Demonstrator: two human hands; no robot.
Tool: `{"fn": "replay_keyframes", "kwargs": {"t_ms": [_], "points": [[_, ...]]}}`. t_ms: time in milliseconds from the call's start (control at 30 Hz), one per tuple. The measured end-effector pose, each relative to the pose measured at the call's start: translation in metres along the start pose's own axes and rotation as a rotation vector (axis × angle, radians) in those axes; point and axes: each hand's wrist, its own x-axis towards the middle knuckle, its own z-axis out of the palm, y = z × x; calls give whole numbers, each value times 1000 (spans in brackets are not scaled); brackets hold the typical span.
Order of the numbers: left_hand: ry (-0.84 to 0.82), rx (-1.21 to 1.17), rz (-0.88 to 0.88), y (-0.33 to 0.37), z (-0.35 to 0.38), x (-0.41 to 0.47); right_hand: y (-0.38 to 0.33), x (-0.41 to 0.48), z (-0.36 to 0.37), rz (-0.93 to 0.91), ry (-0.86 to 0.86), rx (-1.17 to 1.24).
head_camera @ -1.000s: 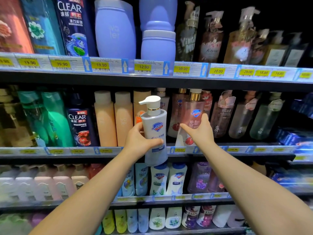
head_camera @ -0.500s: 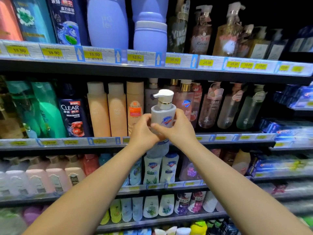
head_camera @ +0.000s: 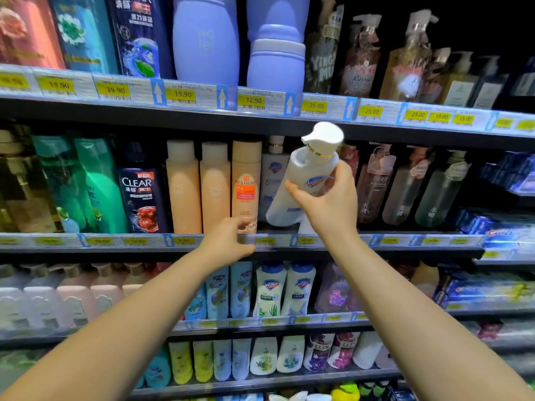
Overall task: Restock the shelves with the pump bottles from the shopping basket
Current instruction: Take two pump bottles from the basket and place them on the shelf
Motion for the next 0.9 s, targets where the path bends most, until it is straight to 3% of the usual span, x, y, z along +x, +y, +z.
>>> {"fn": "replay_keyframes", "kwargs": {"t_ms": [133,367,733,900], "points": [[-4,159,40,-2,2,-1,10,7,27,-3,-38,-66],[-56,380,86,0,-5,7,35,19,65,161,-63,-178],[-7,411,115,-2,-2,10,71,6,93,262,-152,-382],[17,398,117,-3,1,8,78,-1,99,278,-167,-351]]}}
